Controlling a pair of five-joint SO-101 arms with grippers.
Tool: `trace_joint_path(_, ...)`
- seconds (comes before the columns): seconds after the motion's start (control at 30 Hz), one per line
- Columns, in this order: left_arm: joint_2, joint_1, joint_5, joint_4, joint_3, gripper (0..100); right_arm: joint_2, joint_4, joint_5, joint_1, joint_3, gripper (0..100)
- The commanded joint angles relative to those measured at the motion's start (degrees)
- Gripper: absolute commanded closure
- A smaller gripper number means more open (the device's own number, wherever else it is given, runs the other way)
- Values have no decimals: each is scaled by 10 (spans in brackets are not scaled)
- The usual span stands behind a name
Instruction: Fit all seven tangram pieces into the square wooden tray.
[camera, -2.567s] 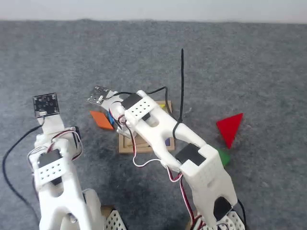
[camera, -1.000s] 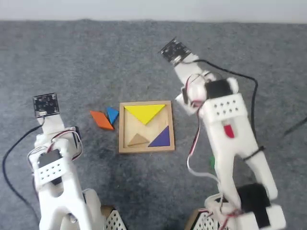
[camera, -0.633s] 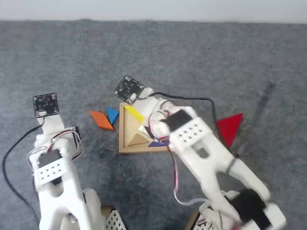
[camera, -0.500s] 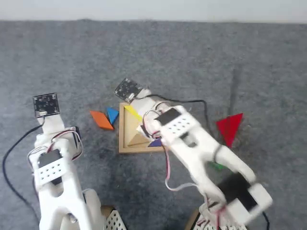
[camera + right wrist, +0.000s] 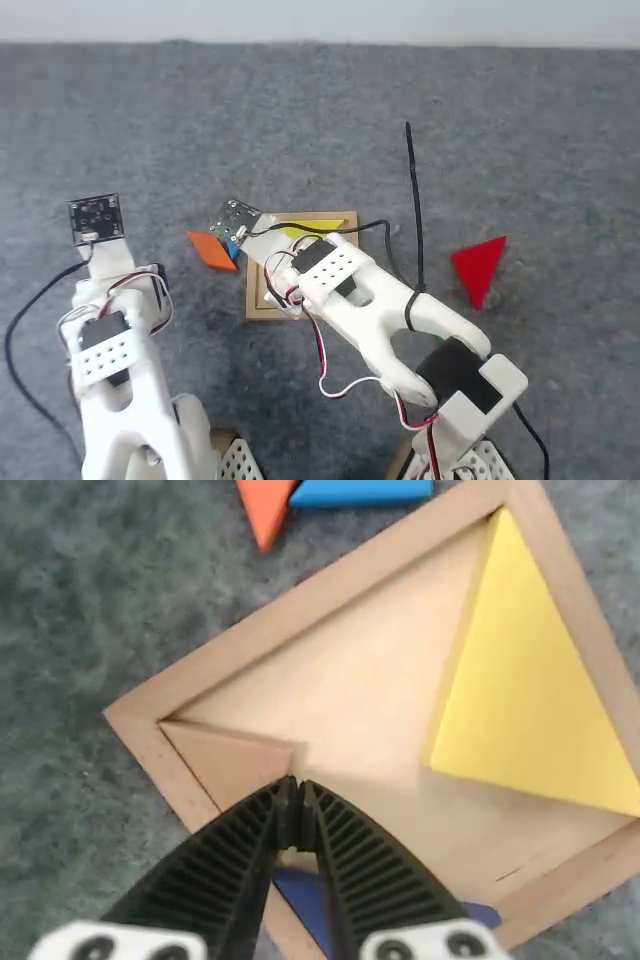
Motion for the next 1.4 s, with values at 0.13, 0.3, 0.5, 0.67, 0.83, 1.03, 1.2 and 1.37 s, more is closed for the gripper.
trace_joint_path(0.13,-18,0,6,-14,-22,816,-40,72,-4,-10,-70,992)
trace_joint_path(0.3,-18,0,6,-14,-22,816,-114,102,14,-7,-62,992)
trace_joint_path(0.5,-18,0,6,-14,-22,816,-256,156,21,64,-35,992)
trace_joint_path(0.67,-18,0,6,-14,-22,816,-365,224,72,206,-34,992)
trace_joint_path(0.83,-18,3,6,-14,-22,816,-387,304,87,348,-10,992)
trace_joint_path(1.03,-18,3,6,-15,-21,816,-386,305,219,480,97,887)
trace_joint_path(1.2,-17,3,6,-15,-21,816,-386,254,236,531,176,712)
trace_joint_path(1.37,-16,4,6,-15,-21,816,-386,230,148,531,215,690)
